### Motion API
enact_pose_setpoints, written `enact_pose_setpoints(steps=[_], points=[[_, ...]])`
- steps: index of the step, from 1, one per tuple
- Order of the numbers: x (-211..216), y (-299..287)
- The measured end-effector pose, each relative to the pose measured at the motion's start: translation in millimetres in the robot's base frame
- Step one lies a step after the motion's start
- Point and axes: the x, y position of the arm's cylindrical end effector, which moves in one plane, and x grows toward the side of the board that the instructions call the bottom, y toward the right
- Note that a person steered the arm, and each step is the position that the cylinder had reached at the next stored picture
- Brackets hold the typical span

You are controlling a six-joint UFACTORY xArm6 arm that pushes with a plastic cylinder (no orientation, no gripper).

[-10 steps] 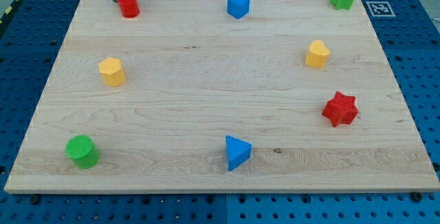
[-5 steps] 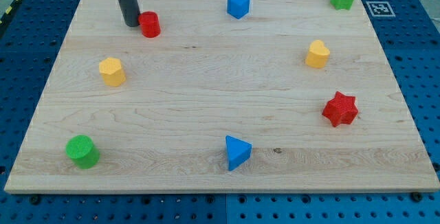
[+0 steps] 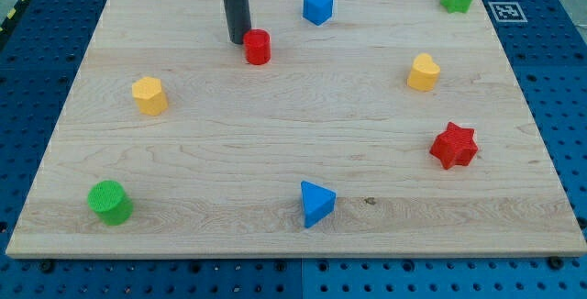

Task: Move the red circle to the center

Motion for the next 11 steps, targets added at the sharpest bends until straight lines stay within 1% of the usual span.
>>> enact_pose_setpoints(steps=[2,3,5,6,8,9,10,11], points=[[2.0,5.3],[8.2,32.4],[8.8,40.6],[22.8,58.8],[20.1,62.3],[19.6,55.4],[20.2,31.4],[38.0,43.7]])
